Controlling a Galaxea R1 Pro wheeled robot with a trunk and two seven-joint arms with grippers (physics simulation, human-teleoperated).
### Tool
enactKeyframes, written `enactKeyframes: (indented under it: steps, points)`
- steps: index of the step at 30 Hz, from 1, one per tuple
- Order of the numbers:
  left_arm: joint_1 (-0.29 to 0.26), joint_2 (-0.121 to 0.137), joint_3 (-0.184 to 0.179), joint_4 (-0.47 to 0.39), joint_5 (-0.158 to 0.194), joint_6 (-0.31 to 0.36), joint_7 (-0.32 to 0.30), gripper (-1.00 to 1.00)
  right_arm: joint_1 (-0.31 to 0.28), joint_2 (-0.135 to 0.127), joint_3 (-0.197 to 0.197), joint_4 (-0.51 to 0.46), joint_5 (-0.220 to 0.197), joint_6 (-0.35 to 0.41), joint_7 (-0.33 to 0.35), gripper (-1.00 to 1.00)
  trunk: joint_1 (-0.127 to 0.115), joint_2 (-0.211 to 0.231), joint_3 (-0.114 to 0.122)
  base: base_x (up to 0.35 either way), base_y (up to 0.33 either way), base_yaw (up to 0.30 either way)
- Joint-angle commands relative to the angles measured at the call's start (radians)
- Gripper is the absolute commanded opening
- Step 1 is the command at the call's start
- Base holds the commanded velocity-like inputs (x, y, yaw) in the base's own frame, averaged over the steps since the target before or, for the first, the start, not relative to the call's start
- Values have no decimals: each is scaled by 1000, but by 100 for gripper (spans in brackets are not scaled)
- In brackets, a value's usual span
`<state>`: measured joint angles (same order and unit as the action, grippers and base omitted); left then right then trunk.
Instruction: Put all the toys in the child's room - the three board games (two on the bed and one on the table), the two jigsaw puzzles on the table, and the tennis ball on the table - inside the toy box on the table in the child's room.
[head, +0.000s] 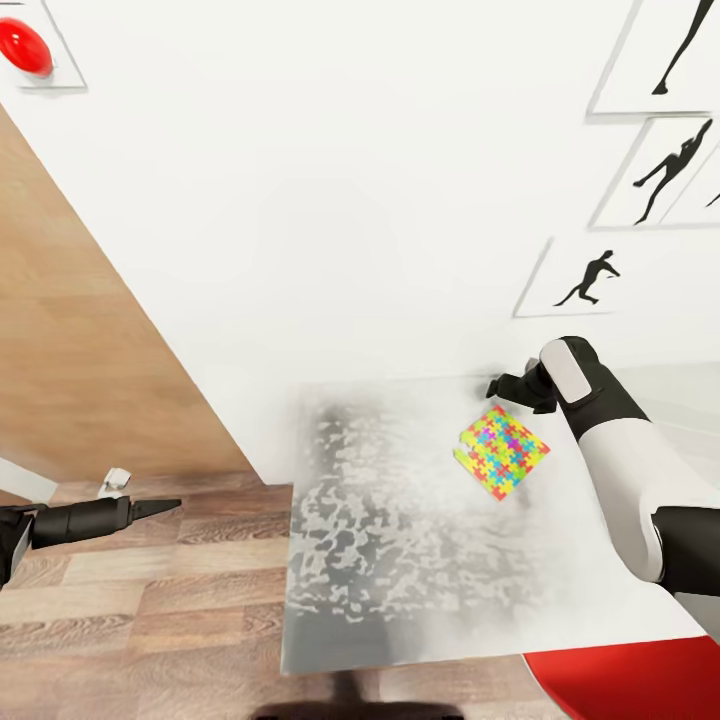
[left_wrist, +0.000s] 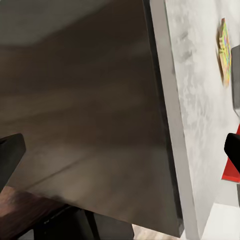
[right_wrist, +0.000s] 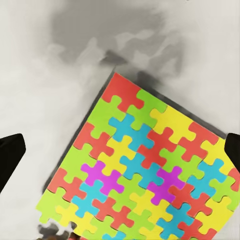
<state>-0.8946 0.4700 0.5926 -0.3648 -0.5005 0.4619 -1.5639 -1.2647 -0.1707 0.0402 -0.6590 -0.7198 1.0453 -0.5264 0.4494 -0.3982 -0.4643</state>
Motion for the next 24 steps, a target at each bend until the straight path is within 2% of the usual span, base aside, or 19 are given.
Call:
enactKeyframes:
  steps: [1, 24]
  points:
    - [-1, -1, 7, 0, -10, 11, -7, 100, -1, -1, 4, 0, -10, 2, -9, 100, 1, -2, -3, 83, 0, 0]
    - [-1, -1, 7, 0, -10, 10, -7, 100, -1, -2, 4, -1, -10, 2, -8, 100, 1, -2, -41, 24, 0, 0]
